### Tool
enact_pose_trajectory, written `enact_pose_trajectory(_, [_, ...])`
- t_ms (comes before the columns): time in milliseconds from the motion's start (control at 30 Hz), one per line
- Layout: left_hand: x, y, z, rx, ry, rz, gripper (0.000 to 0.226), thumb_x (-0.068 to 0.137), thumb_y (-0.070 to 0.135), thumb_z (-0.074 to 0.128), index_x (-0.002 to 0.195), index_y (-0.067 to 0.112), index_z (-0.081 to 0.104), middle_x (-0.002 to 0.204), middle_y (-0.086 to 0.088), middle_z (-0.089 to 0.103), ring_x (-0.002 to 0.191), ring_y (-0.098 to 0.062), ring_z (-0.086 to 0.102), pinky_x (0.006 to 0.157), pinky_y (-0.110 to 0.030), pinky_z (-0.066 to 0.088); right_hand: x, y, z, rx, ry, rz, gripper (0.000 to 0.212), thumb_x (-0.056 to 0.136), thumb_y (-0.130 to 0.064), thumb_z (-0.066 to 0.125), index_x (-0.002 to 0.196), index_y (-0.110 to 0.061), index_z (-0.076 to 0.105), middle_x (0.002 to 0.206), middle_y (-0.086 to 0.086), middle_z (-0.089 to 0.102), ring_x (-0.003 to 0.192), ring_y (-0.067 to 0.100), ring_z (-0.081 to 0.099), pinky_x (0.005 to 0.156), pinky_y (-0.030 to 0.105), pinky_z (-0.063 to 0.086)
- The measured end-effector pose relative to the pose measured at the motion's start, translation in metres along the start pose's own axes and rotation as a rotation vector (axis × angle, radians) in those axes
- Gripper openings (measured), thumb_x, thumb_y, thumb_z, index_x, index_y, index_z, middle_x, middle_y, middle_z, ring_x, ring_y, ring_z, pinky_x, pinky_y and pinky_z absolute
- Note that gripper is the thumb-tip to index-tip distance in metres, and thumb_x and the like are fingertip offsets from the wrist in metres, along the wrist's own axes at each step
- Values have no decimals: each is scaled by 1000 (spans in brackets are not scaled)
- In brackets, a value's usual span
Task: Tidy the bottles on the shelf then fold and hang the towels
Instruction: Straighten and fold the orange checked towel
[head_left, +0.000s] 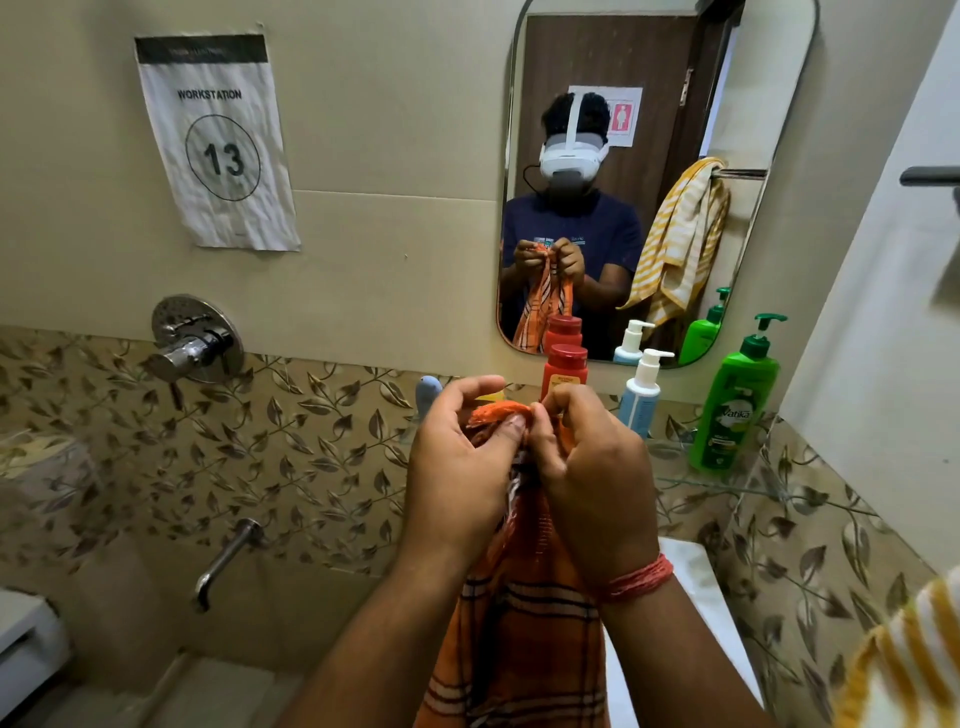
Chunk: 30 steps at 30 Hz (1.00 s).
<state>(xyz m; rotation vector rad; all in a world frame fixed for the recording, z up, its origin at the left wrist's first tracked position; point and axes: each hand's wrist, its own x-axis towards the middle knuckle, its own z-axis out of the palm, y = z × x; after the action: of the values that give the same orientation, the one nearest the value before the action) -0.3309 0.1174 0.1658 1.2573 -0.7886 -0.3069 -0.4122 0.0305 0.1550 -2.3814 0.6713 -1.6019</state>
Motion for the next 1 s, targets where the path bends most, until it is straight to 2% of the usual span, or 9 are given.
enact_pose_trajectory(100, [3,1,-3,-13,16,-15,29,93,7,65,113,29,64,111,0,68,97,-9,70,75,-22,60,0,1,-2,150,-36,28,9,95,-27,61,94,-18,62,76,-7,64,64,6,60,54,22,50])
enact_pose_trajectory(200, [9,6,-10,-56,-39,-31,29,95,5,62,111,29,66,110,-6,70,103,-21,70,86,-39,60,2,8,-10,488,-220,175,5,93,-29,63,95,-24,63,81,-6,65,76,9,64,65,24,54])
enact_pose_trajectory(333, [17,16,-21,-61,-195,-16,32,95,-2,58,110,26,66,101,-7,70,96,-19,69,82,-33,59,2,17,-23,971,-668,455,28,91,-28,64,118,-26,63,108,9,71,102,28,70,86,43,59])
enact_pose_trajectory(467, [19,23,-26,0,-296,29,34,95,0,60,110,29,66,95,-2,70,90,-16,70,77,-32,58,-4,26,-25,1015,-976,515,40,89,-32,64,123,-11,63,121,21,66,113,35,64,100,52,50])
enact_pose_trajectory(567, [17,31,-29,43,-270,59,35,95,0,58,112,30,64,89,5,72,83,-9,71,73,-29,58,-4,24,-26,846,-909,474,35,89,-35,65,117,-14,67,115,12,71,107,26,68,98,50,52])
enact_pose_trajectory(667, [14,35,-35,63,-151,118,41,96,-5,54,109,33,62,98,-3,71,83,-10,72,69,-26,58,-1,21,-29,505,-769,289,22,90,-38,65,105,-23,71,99,-2,73,93,12,69,87,47,56])
enact_pose_trajectory(733, [13,37,-36,55,-51,178,42,96,-7,52,106,33,62,101,-5,68,86,-14,72,68,-27,59,-3,17,-31,479,-712,221,15,90,-34,66,102,-25,71,92,-3,73,86,10,69,80,45,57])
enact_pose_trajectory(900, [16,39,-39,109,158,322,33,98,0,55,107,32,58,98,-2,69,81,-12,69,64,-21,54,-19,-6,-28,528,-236,15,12,89,-28,69,98,-21,70,85,-9,71,79,9,69,66,27,56])
enact_pose_trajectory(1000, [15,44,-36,112,104,346,36,97,-5,52,109,29,57,97,-2,68,78,-9,67,61,-18,52,-27,-17,-20,588,-461,183,17,92,-42,62,100,-29,71,89,-7,73,82,10,70,72,33,58])
